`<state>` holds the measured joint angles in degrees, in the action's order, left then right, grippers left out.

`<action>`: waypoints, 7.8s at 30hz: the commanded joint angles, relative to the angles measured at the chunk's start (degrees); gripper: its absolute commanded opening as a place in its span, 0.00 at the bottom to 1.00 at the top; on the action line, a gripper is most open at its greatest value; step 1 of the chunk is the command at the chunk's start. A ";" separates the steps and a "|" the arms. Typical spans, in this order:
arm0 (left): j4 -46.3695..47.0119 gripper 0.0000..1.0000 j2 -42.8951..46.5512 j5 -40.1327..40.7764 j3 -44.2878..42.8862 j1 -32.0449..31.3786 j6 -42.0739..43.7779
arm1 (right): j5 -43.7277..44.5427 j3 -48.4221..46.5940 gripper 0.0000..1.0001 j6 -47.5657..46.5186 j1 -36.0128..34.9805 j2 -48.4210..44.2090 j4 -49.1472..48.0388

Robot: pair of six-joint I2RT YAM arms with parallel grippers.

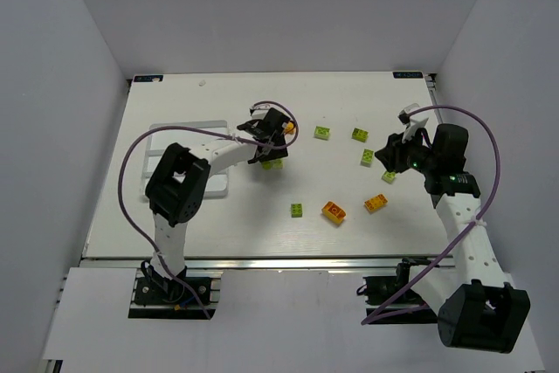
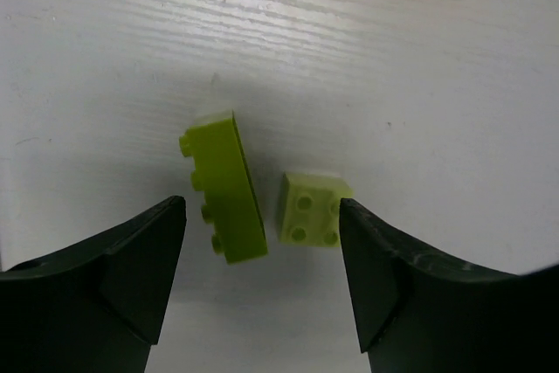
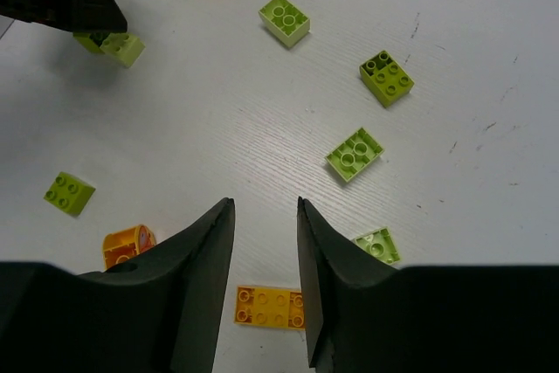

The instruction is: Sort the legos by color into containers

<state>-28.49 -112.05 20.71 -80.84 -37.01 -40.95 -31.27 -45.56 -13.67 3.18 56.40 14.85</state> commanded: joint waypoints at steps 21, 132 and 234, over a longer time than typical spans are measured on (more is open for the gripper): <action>-4.73 0.26 -5.38 6.36 -6.09 0.89 -3.88 | -1.78 -0.32 0.37 0.05 0.16 -1.82 -1.49; 16.53 0.90 71.35 -48.22 42.96 28.05 25.30 | 12.40 -58.52 0.00 -37.66 -13.18 67.89 34.54; -9.48 0.49 1.40 6.89 3.93 -24.68 -5.54 | -16.19 -7.88 0.34 10.51 -2.23 9.25 1.76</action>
<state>-36.86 -111.57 26.22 -75.50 -60.58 -45.56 -45.34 -53.54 -3.36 -0.64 66.06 17.93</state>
